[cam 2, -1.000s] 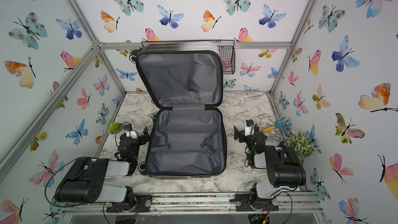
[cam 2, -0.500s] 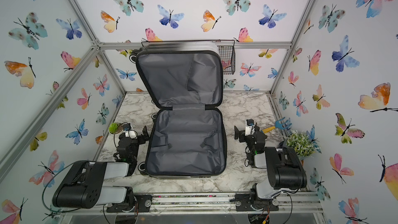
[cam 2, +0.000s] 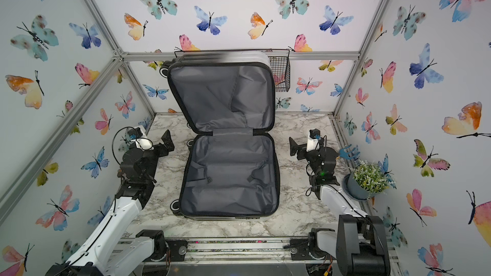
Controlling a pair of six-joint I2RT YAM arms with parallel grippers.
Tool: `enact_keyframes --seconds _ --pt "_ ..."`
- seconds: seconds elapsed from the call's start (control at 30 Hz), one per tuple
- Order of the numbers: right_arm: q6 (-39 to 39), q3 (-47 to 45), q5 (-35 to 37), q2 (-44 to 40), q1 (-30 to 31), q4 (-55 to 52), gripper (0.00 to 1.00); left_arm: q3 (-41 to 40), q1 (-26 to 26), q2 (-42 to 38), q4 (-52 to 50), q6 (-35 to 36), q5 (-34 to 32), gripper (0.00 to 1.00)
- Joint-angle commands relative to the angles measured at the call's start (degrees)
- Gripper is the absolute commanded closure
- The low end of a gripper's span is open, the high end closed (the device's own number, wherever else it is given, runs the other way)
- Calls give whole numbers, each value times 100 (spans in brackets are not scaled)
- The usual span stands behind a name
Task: Close the suitcase zippers
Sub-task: Close the suitcase at the center of the board.
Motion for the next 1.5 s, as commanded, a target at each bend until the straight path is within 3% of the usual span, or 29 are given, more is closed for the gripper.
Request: enact_keyframes --seconds 0.0,0.27,0.43,0.63,0.77,0.93,1.23,1.47 --pt "672 417 -631 -212 -34 -1369 0 579 34 -56 -1745 -867 972 2" --pt "868 1901 -980 -264 116 -5208 0 1365 -254 277 -2405 -3363 2758 6" --pt "1073 2401 -700 -342 637 -6538 0 2037 -709 573 -2737 -4121 2914 7" --pt "1498 2543 315 -221 1726 -6869 0 2441 -713 872 -1692 -5639 2900 8" --pt "1482 2386 885 68 2068 -6839 0 3269 -806 1517 -1008 -6465 2723 9" --pt "1614 2174 1258 334 2076 -6567 2 4736 -1039 2560 -880 -6725 2732 11" --pt "2303 1620 1175 566 2146 -5827 20 6751 -1236 3899 -976 -6774 2500 15" --pt "2460 1715 1263 646 2238 -5790 31 8049 -1236 4879 -1824 -6825 2574 18"
